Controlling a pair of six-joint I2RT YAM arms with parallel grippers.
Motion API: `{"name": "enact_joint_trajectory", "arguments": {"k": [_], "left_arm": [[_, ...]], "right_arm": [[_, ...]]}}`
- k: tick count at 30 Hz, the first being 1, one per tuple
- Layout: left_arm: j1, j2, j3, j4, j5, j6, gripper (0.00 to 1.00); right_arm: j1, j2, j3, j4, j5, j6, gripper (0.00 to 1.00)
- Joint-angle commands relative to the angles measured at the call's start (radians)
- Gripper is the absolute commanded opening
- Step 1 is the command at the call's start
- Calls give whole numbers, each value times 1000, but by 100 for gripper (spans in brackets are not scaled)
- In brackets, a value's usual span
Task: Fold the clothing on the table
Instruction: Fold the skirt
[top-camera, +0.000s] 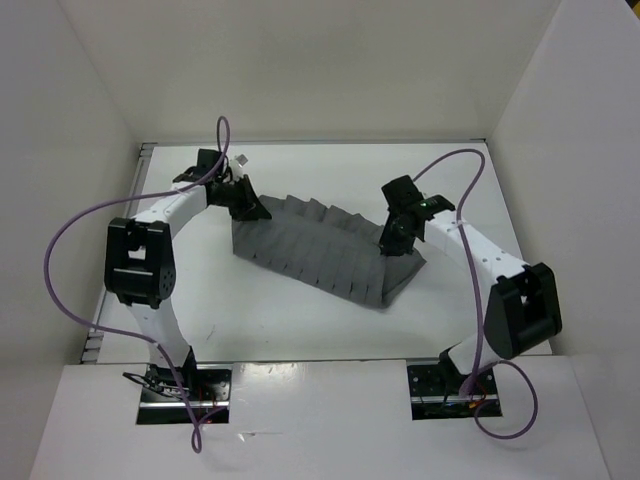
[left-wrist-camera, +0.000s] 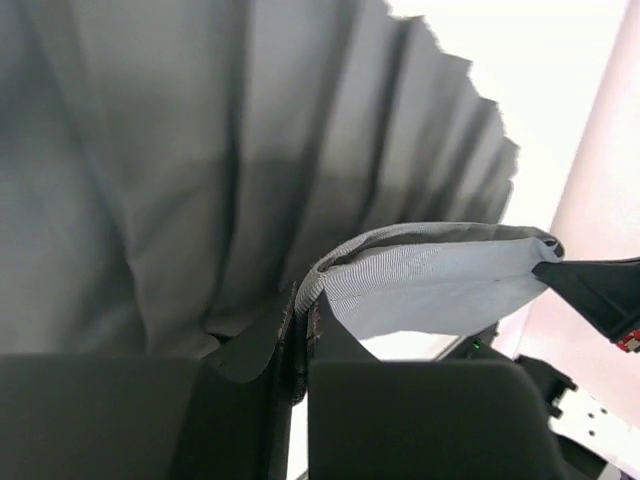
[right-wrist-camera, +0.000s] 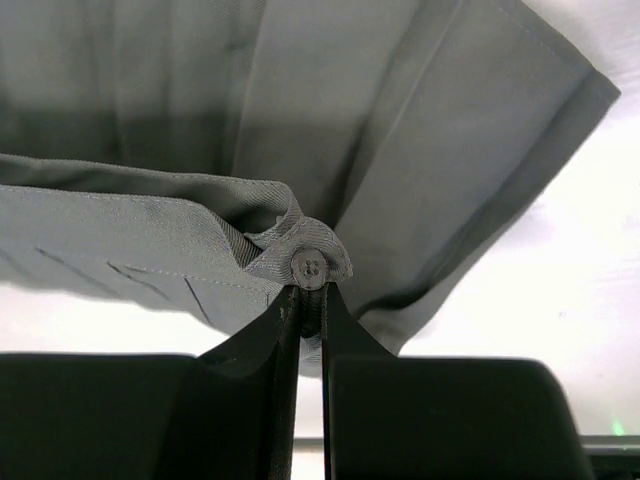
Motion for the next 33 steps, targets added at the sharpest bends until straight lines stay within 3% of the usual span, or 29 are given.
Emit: {"name": "enact_joint_trajectory", "arguments": {"k": [1,22,24,26,27,28,29,30,31,33], "left_arm": [[30,41,31,53,-96,28,6],[21,346,370,87,-166,-22,10],[21,385,407,133,-175,-51,17],[21,406,427,173,-175,-91,41],[21,406,427,221,-175,-100,45],[21,395,452,234,-185,-110,55],[21,395,469,234,-185,-110,58],[21,380,491,217,-197,-110,65],[21,371,514,198,-197,-96,65],[21,319,534,156,-218,-73,68]], "right_arm": [[-23,60,42,-6,113,-56,0],[-78,376,272,64,297,-105,0],[-78,408,299,86,342,-93,0],[-98,438,315,120,368,-70,0],[-98,448,332,120,411,-56,2],[-107,448,353,129,434,-44,8],[-116,458,362,129,451,-33,13],[-116,459,372,129,451,-33,33],[-116,446,381,111,451,-24,45],[-116,393,381,86,427,-33,54]]}}
